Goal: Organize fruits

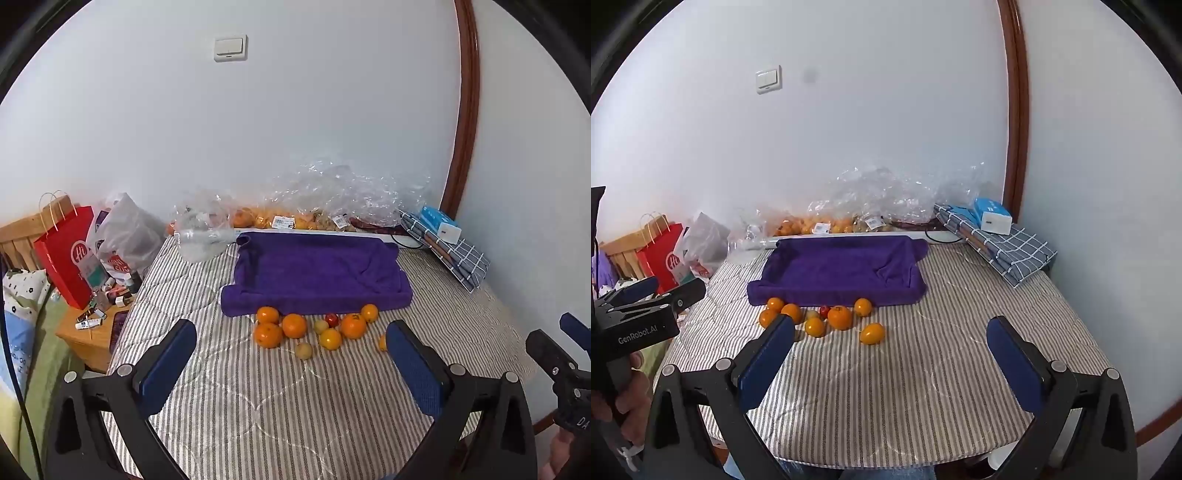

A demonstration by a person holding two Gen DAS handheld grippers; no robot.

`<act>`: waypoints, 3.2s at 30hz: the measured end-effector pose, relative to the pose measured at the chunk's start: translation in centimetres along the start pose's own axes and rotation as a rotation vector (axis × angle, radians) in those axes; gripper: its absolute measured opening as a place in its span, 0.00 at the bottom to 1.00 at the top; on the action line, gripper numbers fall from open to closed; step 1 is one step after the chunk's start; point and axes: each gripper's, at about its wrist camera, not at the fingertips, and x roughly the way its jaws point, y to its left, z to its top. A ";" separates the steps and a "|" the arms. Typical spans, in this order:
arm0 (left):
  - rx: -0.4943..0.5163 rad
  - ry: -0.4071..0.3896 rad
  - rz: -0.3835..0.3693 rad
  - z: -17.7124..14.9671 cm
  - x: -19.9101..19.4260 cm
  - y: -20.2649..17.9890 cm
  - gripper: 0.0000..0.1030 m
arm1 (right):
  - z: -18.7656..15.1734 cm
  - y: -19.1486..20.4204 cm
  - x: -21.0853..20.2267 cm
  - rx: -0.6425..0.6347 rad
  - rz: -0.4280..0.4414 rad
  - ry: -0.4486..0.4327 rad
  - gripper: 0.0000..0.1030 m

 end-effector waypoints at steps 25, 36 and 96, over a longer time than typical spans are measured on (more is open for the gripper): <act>-0.005 -0.002 0.014 0.2 -0.5 -0.2 1.00 | -0.5 -0.2 -0.1 0.019 0.031 -0.008 0.99; -0.011 -0.001 0.010 0.1 -0.4 0.2 1.00 | -0.6 -0.1 0.1 0.017 0.034 0.002 0.99; -0.064 0.165 -0.010 -3.8 11.6 4.3 0.85 | -2.3 -0.3 12.6 0.023 0.018 0.152 0.91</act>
